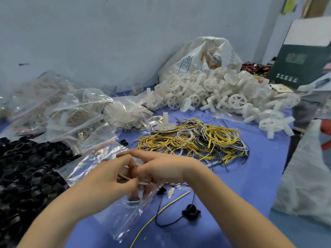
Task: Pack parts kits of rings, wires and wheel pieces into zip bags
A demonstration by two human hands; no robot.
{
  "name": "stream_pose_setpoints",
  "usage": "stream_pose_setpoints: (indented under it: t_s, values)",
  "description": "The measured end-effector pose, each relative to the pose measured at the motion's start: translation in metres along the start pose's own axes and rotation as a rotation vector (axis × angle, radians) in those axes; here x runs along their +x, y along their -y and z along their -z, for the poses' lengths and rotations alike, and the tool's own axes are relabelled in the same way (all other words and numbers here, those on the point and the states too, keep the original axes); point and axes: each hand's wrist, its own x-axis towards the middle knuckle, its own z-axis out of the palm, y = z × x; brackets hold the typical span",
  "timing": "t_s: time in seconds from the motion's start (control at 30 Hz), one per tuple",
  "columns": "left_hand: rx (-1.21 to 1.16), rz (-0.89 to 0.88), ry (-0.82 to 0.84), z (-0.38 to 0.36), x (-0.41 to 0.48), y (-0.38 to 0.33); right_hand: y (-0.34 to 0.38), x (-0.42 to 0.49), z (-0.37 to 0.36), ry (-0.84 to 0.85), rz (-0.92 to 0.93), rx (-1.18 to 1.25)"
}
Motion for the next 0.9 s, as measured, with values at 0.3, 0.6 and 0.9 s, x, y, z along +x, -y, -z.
stream_pose_setpoints:
  t_s: [0.3, 0.6, 0.9]
  values:
    - [-0.066, -0.155, -0.256, 0.028, -0.003, 0.007, 0.051, -0.097, 0.166, -0.715, 0.327, 0.251]
    - [0.013, -0.203, -0.305, 0.038, -0.010, 0.003, -0.078, -0.075, 0.212, -0.933, -0.339, -1.016]
    - [0.052, -0.239, -0.378, 0.047, -0.013, 0.004, -0.044, -0.090, 0.213, -1.044, -0.251, -0.955]
